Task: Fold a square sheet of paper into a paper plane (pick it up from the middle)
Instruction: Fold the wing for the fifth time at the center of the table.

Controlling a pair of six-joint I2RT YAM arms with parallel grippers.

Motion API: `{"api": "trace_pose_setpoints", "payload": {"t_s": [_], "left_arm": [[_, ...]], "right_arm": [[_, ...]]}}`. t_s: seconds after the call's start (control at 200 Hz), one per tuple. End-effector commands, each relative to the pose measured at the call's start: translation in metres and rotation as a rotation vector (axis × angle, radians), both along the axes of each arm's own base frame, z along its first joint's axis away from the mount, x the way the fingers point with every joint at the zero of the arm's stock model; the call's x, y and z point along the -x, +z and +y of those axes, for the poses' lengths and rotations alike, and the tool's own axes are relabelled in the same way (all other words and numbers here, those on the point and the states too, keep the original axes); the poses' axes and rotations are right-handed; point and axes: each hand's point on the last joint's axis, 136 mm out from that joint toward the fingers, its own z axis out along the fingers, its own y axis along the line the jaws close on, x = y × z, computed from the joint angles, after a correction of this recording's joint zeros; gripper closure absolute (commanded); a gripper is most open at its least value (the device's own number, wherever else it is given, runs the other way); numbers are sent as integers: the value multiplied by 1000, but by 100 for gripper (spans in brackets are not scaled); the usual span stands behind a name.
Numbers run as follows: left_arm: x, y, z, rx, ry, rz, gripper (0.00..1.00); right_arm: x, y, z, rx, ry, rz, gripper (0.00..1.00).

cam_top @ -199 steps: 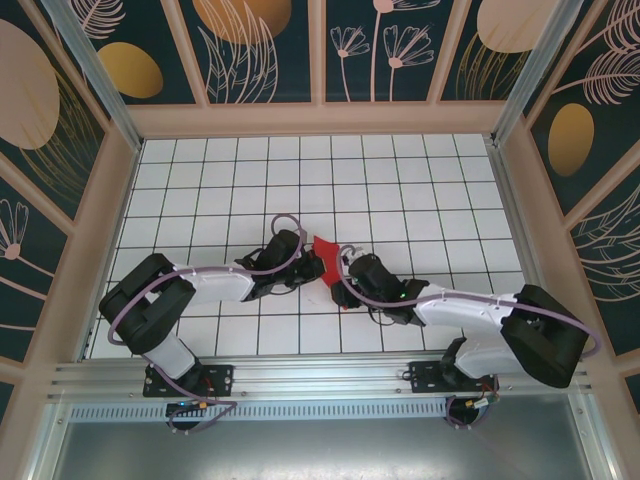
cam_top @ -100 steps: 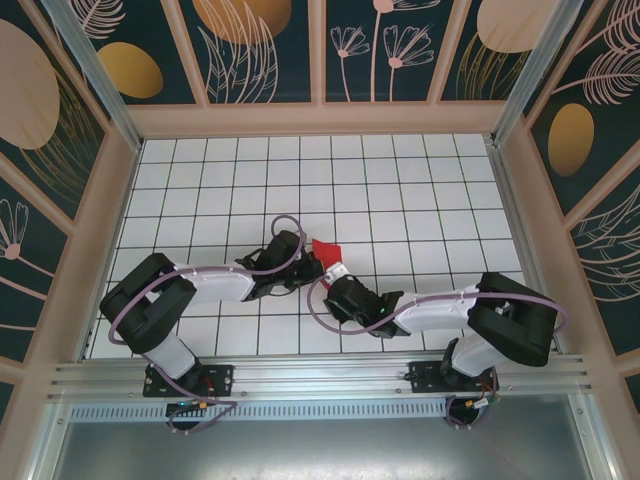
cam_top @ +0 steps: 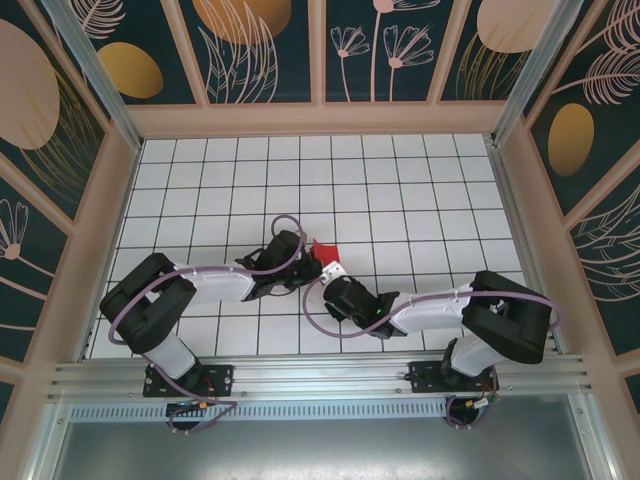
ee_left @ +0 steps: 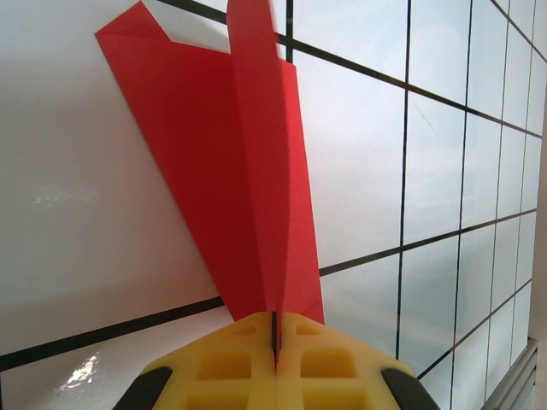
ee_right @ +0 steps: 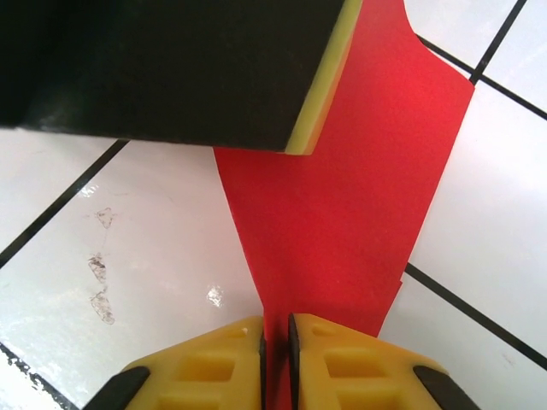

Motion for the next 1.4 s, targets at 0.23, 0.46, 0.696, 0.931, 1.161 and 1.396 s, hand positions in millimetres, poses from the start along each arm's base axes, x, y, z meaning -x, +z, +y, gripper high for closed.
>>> {"api": "trace_pose_setpoints", "payload": {"t_s": [0.23,0.46,0.696,0.931,1.161,1.396], "left_arm": [[-2,4,1,-31,0,-21,80],[-11,27,15,-41,66,-78,49],[-15,50,34,-27,138,-148,41],[-9,51,32,14,117,-164,43],[-3,46,16,79,49,-138,47],[2,37,4,110,-5,-101,50]], "right_arm": [[-3,0,5,-35,-42,10,99],[-2,-1,9,-186,-51,105,100],[-2,10,7,-395,-49,214,99],[-2,15,-1,-536,-65,305,99],[-1,5,-3,-575,-99,393,98],[-4,-3,-7,-633,-164,471,98]]}}
